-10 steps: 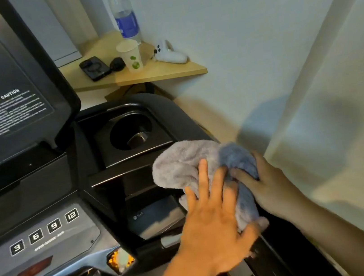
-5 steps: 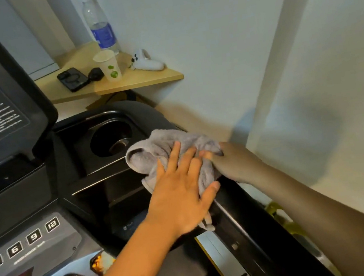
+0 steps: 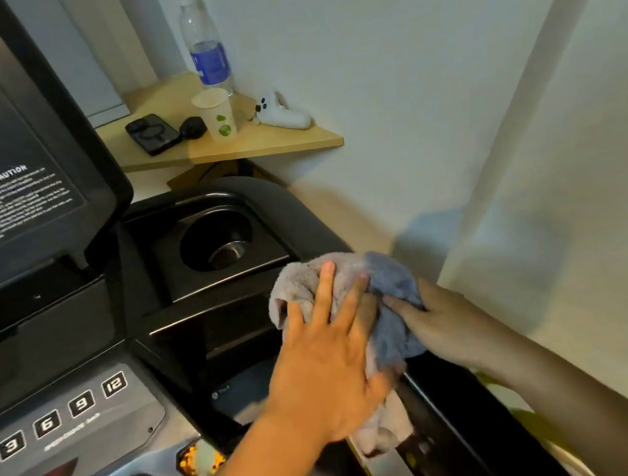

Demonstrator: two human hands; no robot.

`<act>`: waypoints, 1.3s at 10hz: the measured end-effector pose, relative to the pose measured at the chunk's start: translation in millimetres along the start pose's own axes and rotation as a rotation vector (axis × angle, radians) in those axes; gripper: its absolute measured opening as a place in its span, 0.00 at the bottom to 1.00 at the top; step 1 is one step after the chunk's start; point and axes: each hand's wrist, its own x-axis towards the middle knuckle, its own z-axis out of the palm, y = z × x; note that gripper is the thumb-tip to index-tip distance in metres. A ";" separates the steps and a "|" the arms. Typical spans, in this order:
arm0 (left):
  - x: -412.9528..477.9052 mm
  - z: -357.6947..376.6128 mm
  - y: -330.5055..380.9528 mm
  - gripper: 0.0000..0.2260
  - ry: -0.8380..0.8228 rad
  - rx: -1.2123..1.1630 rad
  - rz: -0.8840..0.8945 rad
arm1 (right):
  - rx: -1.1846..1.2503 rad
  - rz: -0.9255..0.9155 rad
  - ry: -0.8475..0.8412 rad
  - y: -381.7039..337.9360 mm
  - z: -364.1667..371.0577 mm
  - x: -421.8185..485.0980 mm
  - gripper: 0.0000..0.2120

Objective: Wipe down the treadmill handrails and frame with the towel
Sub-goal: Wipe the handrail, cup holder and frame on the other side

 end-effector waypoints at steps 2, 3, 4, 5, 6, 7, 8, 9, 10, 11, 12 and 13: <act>29.5 -15.0 -43.0 0.36 0.002 -0.054 -0.086 | 0.119 -0.044 0.095 -44.0 19.7 53.7 0.19; 38.6 -13.7 -63.2 0.36 0.080 -0.065 -0.083 | -0.006 -0.156 0.135 -69.3 24.6 73.5 0.15; 44.8 -16.7 -78.7 0.39 0.090 -0.170 -0.140 | -0.018 -0.189 0.107 -90.1 23.6 93.2 0.13; 48.8 -17.8 -92.0 0.39 0.108 -0.316 -0.219 | -0.037 -0.231 0.090 -100.6 25.6 117.9 0.15; 56.8 -19.0 -103.3 0.36 0.120 -0.427 -0.306 | -0.009 -0.248 0.070 -112.0 32.2 149.0 0.18; 63.0 -20.2 -110.9 0.34 0.193 -0.485 -0.417 | -0.029 -0.222 0.075 -124.2 41.8 181.7 0.18; 58.8 -18.7 -105.0 0.32 0.308 -0.380 -0.410 | -0.103 -0.235 0.082 -139.8 48.2 213.6 0.18; 56.5 -16.1 -100.7 0.32 0.320 -0.326 -0.423 | -0.172 -0.201 0.042 -159.8 54.5 249.3 0.17; 61.5 -16.6 -104.9 0.35 0.247 -0.328 -0.463 | -0.106 -0.218 0.066 -174.3 61.0 268.8 0.18; 62.0 -20.7 -103.2 0.35 0.270 -0.358 -0.463 | -0.085 -0.235 0.072 -180.8 63.5 273.6 0.18; 62.3 -20.8 -101.3 0.30 0.269 -0.365 -0.481 | -0.094 -0.244 -0.035 -183.2 57.4 270.1 0.14; 62.4 -19.3 -101.6 0.24 0.312 -0.294 -0.462 | 0.174 -0.152 -0.061 -170.2 50.3 262.4 0.14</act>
